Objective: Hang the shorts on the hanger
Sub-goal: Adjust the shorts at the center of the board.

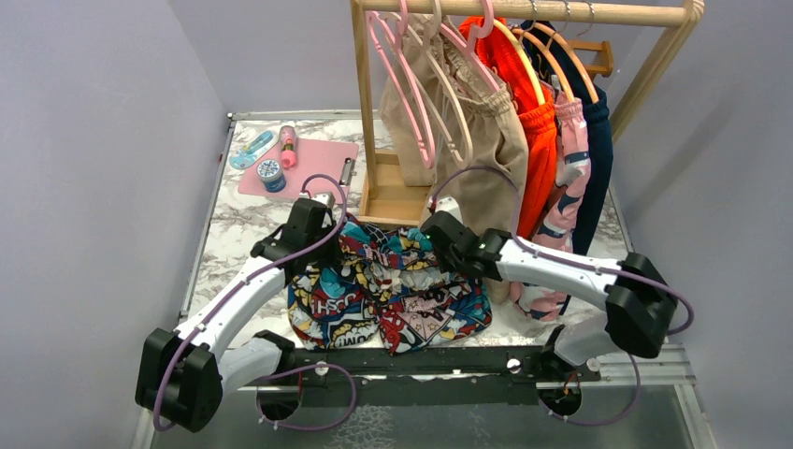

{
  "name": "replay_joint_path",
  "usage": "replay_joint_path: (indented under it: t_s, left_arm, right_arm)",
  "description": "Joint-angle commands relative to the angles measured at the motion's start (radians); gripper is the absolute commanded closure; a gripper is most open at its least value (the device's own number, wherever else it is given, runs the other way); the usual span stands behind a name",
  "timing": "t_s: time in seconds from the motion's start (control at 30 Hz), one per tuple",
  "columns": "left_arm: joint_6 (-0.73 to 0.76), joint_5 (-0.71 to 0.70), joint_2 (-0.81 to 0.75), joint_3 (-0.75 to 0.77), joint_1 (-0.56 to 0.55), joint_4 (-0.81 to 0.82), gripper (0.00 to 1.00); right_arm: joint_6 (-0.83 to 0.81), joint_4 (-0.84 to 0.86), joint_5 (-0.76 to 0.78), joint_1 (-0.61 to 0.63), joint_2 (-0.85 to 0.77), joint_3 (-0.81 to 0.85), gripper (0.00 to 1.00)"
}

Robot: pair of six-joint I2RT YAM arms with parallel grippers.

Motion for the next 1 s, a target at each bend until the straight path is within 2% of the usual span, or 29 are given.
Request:
replay_joint_path:
  t_s: [0.0,0.13,0.3,0.37,0.67,0.83,0.97]
  left_arm:
    - [0.008,0.008,-0.019,0.004,-0.005,0.026,0.75]
    - [0.001,0.01,-0.03,0.019,-0.005,0.014,0.66]
    - [0.007,0.0,-0.069,0.08,-0.005,-0.035,0.44]
    - [0.007,-0.001,-0.085,0.105,-0.006,-0.056,0.38]
    - [-0.022,0.057,-0.153,0.117,-0.004,-0.06,0.38]
    - [-0.025,0.046,-0.185,0.081,-0.005,-0.052,0.38]
    - [-0.016,-0.023,-0.243,0.05,-0.004,-0.042,0.38]
  right_arm:
    - [-0.048,-0.05,-0.093,-0.006,-0.096,0.02,0.6]
    - [-0.124,-0.091,-0.181,-0.005,-0.145,0.05,0.6]
    - [-0.206,-0.053,-0.433,-0.001,-0.222,0.03,0.61]
    - [-0.211,-0.029,-0.504,0.007,-0.228,0.007,0.63]
    - [-0.174,0.091,-0.558,0.042,-0.152,-0.094,0.67]
    - [-0.199,0.064,-0.568,0.078,-0.099,-0.085,0.67]
    - [-0.192,0.036,-0.537,0.092,-0.174,-0.074,0.67]
